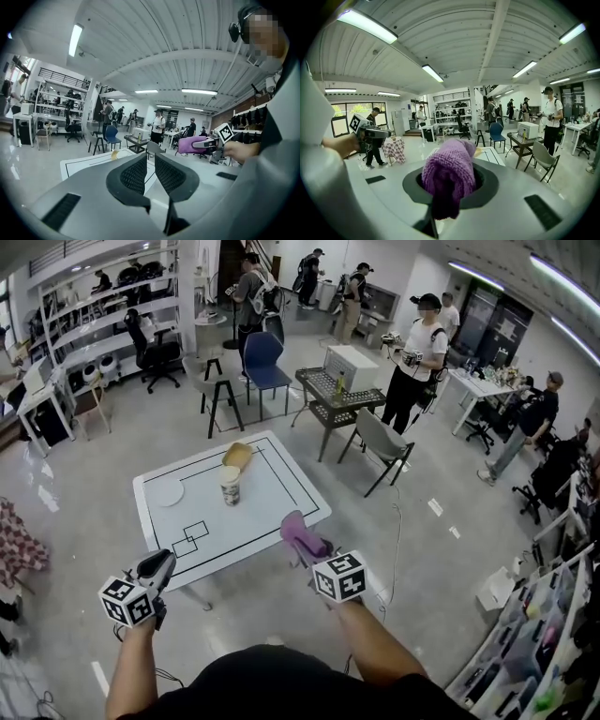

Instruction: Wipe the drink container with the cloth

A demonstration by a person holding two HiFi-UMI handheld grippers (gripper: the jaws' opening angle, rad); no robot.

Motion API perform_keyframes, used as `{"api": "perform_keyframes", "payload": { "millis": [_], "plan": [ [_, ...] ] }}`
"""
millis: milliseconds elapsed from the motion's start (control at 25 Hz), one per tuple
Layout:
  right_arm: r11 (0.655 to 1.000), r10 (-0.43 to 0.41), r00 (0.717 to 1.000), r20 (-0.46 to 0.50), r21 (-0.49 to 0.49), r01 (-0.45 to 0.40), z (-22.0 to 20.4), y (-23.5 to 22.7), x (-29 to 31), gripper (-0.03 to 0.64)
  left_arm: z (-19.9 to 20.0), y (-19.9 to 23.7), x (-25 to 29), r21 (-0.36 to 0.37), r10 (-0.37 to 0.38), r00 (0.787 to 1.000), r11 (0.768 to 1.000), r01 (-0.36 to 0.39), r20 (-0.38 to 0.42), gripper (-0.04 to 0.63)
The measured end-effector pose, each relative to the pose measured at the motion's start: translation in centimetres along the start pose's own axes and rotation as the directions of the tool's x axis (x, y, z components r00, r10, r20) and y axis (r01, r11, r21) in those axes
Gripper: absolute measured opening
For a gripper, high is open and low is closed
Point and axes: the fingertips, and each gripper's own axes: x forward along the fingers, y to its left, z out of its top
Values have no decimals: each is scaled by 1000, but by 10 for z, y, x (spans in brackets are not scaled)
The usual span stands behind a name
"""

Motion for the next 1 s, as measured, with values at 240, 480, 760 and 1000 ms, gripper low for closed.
{"api": "perform_keyframes", "payload": {
  "millis": [240,480,760,1000],
  "plan": [
    [1000,25,999,-22,-7,-25,4,-41,39,87,9,18,47,-14,30,999,999,-30,10,67],
    [998,57,998,-40,-12,-58,5,-82,75,87,12,28,89,-18,67,998,998,-67,-3,67],
    [994,108,993,-54,-6,-108,-1,-115,98,87,21,21,120,-17,106,994,994,-106,-8,67],
    [992,128,990,-60,-2,-129,-3,-131,100,87,26,15,128,-13,136,991,991,-136,-17,67]
  ]
}}
